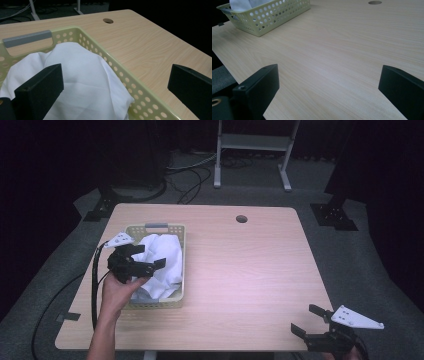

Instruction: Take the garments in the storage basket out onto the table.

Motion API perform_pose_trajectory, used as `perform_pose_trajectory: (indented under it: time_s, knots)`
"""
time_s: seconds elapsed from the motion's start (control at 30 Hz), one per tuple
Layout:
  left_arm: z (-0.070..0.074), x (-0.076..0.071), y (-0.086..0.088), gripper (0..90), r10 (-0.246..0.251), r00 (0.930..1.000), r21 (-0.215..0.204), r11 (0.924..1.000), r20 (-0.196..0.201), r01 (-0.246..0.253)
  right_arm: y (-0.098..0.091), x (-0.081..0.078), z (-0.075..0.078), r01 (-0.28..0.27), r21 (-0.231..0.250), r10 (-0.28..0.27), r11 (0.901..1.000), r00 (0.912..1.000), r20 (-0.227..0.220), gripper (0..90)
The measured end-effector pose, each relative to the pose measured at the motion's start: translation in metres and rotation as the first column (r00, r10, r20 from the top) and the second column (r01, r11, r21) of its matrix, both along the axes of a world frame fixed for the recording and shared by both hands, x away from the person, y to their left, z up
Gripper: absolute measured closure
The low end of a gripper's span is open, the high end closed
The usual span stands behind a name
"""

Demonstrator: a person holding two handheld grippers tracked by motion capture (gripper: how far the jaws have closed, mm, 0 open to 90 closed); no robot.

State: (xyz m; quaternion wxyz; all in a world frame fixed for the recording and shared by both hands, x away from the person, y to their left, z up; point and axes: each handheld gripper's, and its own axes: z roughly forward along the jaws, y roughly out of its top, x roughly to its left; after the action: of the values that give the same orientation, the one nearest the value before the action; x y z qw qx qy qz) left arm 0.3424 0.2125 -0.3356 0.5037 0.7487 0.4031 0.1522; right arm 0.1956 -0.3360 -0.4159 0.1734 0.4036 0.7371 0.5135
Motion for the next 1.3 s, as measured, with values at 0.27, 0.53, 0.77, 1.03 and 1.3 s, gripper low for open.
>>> perform_pose_trajectory:
  time_s: [0.27, 0.53, 0.77, 1.03, 1.3]
  knots:
    - [-0.005, 0.007, 0.0, 0.1, 0.0, 0.9996, 0.006, 1.0, -0.03, 0.0, 0.0, -0.001, 0.001, -0.001, 0.0, 0.001, 1.0, 1.0, 0.001, 3.0]
    - [-0.011, 0.016, 0.001, 0.1, 0.003, 0.9988, 0.018, 0.9998, -0.048, -0.002, 0.002, 0.0, 0.0, -0.008, -0.003, 0.008, 1.0, 1.0, 0.0, 3.0]
    - [-0.018, 0.026, 0.001, 0.1, 0.009, 0.9981, 0.039, 0.9992, -0.061, -0.007, 0.001, 0.0, 0.001, -0.001, -0.001, 0.001, 1.0, 1.0, 0.004, 3.0]
    - [-0.026, 0.034, 0.0, 0.1, 0.003, 0.9956, 0.048, 0.9989, -0.094, 0.001, 0.001, 0.0, 0.001, -0.003, -0.002, 0.003, 1.0, 1.0, 0.004, 3.0]
    - [-0.034, 0.041, -0.001, 0.1, 0.011, 0.9908, 0.085, 0.9964, -0.135, 0.001, 0.001, 0.0, 0.0, -0.006, -0.003, 0.006, 1.0, 1.0, 0.0, 3.0]
